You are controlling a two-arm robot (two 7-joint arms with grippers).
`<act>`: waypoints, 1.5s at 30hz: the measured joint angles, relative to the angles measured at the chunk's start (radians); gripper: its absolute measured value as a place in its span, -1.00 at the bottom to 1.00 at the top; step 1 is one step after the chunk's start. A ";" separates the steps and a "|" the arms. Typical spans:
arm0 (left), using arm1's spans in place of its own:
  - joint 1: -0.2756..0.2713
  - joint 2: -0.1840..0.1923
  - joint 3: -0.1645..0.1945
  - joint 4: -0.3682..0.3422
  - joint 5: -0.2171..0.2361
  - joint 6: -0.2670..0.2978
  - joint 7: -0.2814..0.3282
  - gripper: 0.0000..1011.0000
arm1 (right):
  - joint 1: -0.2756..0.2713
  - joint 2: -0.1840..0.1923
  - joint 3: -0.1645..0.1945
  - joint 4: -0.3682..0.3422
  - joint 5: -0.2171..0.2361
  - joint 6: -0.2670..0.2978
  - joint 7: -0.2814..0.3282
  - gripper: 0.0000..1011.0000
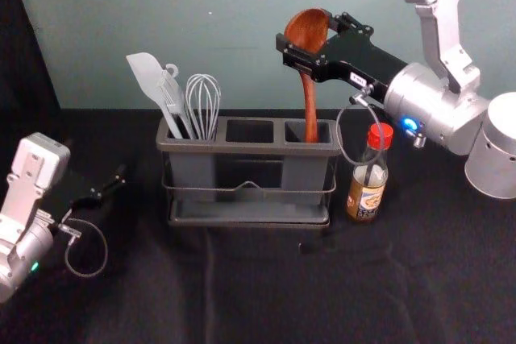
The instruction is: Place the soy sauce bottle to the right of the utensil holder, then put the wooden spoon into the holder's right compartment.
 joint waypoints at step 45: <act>0.000 0.000 0.000 0.000 0.000 0.000 0.000 1.00 | -0.115 0.031 0.004 -0.041 -0.038 -0.008 -0.013 0.66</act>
